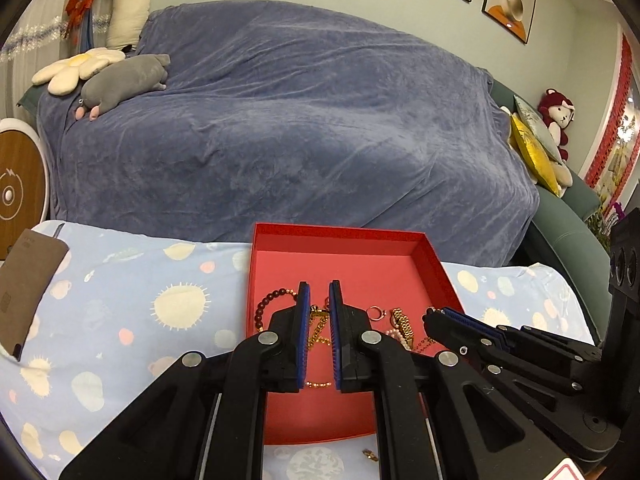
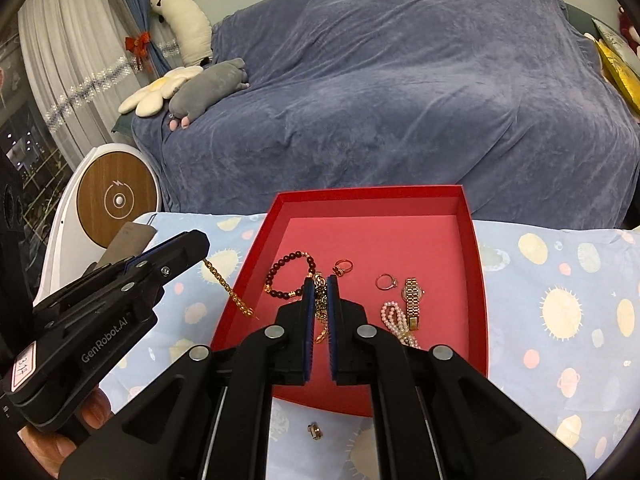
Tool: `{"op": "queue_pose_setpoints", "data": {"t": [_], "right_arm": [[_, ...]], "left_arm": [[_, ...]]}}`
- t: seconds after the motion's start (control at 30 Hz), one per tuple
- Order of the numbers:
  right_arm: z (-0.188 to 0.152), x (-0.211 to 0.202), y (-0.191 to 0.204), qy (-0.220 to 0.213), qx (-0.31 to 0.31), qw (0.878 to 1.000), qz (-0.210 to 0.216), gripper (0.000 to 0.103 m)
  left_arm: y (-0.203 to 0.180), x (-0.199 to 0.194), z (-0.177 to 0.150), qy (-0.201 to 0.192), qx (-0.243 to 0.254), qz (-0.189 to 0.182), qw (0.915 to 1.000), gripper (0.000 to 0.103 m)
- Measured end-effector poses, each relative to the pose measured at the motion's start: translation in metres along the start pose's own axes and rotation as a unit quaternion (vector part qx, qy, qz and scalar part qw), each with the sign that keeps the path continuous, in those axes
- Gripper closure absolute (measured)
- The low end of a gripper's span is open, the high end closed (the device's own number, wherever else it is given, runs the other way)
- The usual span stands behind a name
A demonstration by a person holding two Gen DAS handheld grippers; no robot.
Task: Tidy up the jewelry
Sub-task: 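Lower the hoop earring and chain into the red box and open both tools, then withdraw both tools and move the left tool to the last gold hoop earring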
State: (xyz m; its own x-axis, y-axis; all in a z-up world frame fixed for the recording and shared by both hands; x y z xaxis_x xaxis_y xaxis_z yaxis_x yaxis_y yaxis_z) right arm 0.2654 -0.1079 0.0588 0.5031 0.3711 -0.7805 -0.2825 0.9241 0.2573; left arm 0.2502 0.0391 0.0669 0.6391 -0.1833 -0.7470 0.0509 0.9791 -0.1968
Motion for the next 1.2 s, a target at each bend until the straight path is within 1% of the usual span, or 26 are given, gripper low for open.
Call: {"op": "queue_pose_setpoints", "data": {"t": [0.03, 0.07, 0.1, 0.13, 0.17, 0.2, 0.27, 0.3, 0.37, 0.47, 0.57, 0.63, 0.73, 0.83, 0.97, 1.07, 1.2], "right_arm": [[-0.001, 0.003, -0.003, 0.002, 0.003, 1.000, -0.002, 0.097], [-0.002, 0.003, -0.006, 0.001, 0.007, 1.000, -0.006, 0.094], [-0.002, 0.002, -0.008, 0.000, 0.009, 1.000, -0.010, 0.087], [-0.002, -0.001, -0.010, -0.004, 0.011, 1.000, -0.013, 0.082], [-0.003, -0.007, -0.011, -0.013, 0.013, 1.000, -0.018, 0.069], [-0.003, -0.014, -0.012, -0.023, 0.014, 0.999, -0.019, 0.063], [-0.002, -0.025, -0.012, -0.033, 0.014, 0.999, -0.016, 0.063], [-0.003, -0.032, -0.011, -0.038, 0.015, 0.999, -0.012, 0.063], [-0.006, -0.042, -0.009, -0.042, 0.013, 0.999, -0.009, 0.063], [-0.018, -0.054, -0.002, -0.036, -0.003, 0.999, -0.009, 0.063], [-0.040, -0.065, 0.004, -0.024, -0.020, 0.999, -0.017, 0.063], [-0.053, -0.073, 0.004, -0.020, -0.016, 0.999, -0.020, 0.063], [-0.075, -0.083, 0.002, -0.014, -0.007, 1.000, -0.020, 0.063], [-0.099, -0.092, -0.001, -0.009, 0.000, 1.000, -0.028, 0.063], [-0.128, -0.097, -0.004, 0.003, 0.003, 0.999, -0.034, 0.063], [-0.144, -0.097, -0.007, 0.010, 0.009, 0.999, -0.032, 0.063], [-0.154, -0.095, -0.016, 0.019, 0.017, 0.999, -0.035, 0.063]], "left_arm": [[0.002, 0.004, -0.001, 0.006, -0.004, 0.006, 1.0000, 0.095], [0.004, 0.007, -0.001, 0.009, -0.011, 0.014, 0.9998, 0.086], [0.006, 0.008, -0.002, 0.011, -0.016, 0.016, 0.9997, 0.077], [0.007, 0.007, -0.002, 0.008, -0.019, 0.016, 0.9997, 0.058], [0.007, 0.003, -0.002, -0.002, -0.020, 0.023, 0.9995, 0.047], [0.007, -0.002, -0.002, -0.012, -0.018, 0.029, 0.9994, 0.044], [0.005, -0.010, 0.000, -0.022, -0.012, 0.038, 0.9990, 0.035], [0.005, -0.017, -0.001, -0.029, -0.012, 0.042, 0.9986, 0.034], [0.005, -0.029, -0.005, -0.037, -0.010, 0.047, 0.9982, 0.028], [0.008, -0.047, -0.015, -0.043, -0.012, 0.050, 0.9977, 0.024], [0.014, -0.059, -0.030, -0.032, -0.024, 0.043, 0.9983, 0.023], [0.014, -0.065, -0.041, -0.022, -0.024, 0.046, 0.9984, 0.023], [0.009, -0.073, -0.060, -0.013, -0.005, 0.053, 0.9985, 0.023], [0.006, -0.080, -0.087, -0.008, 0.010, 0.060, 0.9981, 0.018], [0.007, -0.079, -0.126, 0.028, 0.012, 0.047, 0.9984, 0.018], [0.005, -0.074, -0.152, 0.053, 0.009, 0.031, 0.9981, 0.018], [-0.008, -0.056, -0.181, 0.081, 0.033, 0.027, 0.9958, 0.018]]}}
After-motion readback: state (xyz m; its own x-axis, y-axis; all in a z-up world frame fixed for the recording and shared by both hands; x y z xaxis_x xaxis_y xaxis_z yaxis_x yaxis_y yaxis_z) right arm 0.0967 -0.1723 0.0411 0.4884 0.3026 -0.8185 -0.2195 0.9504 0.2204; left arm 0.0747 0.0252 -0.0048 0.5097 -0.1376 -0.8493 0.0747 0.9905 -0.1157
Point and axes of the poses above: each gripper's, at about its wrist camera, not at the fingertips, and x roughly the way its jaws point, y to its left, z to its top, the point moved 1 cm from there along x, roughly the way its jaws point, and after that the axes turned 8 degrees about y, right-handed, at the moved point
